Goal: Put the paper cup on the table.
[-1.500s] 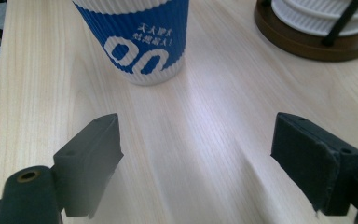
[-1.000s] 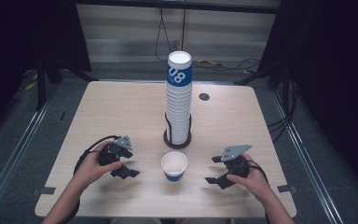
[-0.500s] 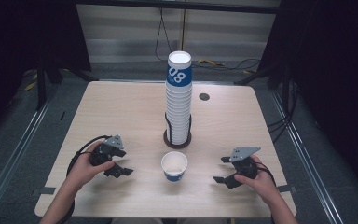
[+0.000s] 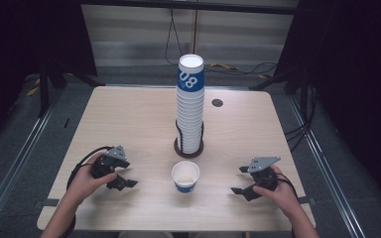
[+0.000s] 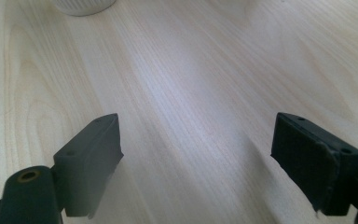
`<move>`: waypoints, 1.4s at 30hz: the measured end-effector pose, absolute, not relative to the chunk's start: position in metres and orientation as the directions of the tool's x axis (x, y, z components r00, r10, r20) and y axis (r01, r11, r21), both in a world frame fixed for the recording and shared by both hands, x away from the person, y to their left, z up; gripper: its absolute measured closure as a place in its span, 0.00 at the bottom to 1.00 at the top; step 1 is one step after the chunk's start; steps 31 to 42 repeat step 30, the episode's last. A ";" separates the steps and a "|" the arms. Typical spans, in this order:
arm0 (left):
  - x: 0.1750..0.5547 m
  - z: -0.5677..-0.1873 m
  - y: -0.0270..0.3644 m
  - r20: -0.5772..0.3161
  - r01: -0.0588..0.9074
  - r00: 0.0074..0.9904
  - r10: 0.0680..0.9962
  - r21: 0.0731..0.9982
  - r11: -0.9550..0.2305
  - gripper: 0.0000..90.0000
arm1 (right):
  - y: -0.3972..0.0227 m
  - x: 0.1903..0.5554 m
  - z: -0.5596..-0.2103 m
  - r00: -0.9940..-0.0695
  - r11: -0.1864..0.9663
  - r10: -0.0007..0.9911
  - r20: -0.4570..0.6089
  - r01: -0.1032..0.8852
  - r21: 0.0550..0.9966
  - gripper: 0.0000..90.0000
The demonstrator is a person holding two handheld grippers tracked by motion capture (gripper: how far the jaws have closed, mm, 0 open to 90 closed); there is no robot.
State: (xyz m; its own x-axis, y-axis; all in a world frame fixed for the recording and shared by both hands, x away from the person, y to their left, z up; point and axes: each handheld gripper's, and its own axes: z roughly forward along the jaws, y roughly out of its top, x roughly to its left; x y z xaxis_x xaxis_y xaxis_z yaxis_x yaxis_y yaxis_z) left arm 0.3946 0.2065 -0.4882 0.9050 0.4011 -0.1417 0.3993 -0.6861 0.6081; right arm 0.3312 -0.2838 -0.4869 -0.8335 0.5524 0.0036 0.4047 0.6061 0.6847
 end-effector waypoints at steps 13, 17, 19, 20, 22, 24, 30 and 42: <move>0.393 -0.500 0.220 -0.080 0.358 0.913 0.401 0.630 -0.690 0.19 | -0.292 0.333 -0.496 -0.823 0.615 0.568 0.002 0.426 0.664 0.16; 0.391 -0.505 0.222 -0.044 0.317 0.923 0.383 0.654 -0.687 0.17 | -0.294 0.335 -0.498 -0.815 0.597 0.579 0.005 0.428 0.679 0.15; 0.391 -0.505 0.223 -0.043 0.317 0.922 0.386 0.658 -0.684 0.17 | -0.294 0.335 -0.499 -0.813 0.593 0.582 0.003 0.427 0.683 0.14; 0.390 -0.506 0.223 -0.046 0.315 0.922 0.385 0.667 -0.675 0.17 | -0.294 0.335 -0.499 -0.812 0.590 0.583 0.003 0.427 0.686 0.14; 0.390 -0.506 0.224 -0.044 0.315 0.921 0.387 0.669 -0.673 0.16 | -0.295 0.336 -0.500 -0.809 0.581 0.588 0.004 0.426 0.693 0.12; 0.390 -0.507 0.225 -0.044 0.311 0.922 0.386 0.680 -0.664 0.16 | -0.296 0.336 -0.502 -0.811 0.573 0.584 0.006 0.418 0.705 0.12; 0.388 -0.509 0.228 -0.044 0.308 0.920 0.390 0.696 -0.648 0.16 | -0.296 0.339 -0.502 -0.808 0.569 0.590 0.004 0.419 0.708 0.12; 0.388 -0.509 0.228 -0.044 0.308 0.920 0.390 0.696 -0.648 0.16 | -0.296 0.339 -0.502 -0.808 0.569 0.590 0.004 0.419 0.708 0.12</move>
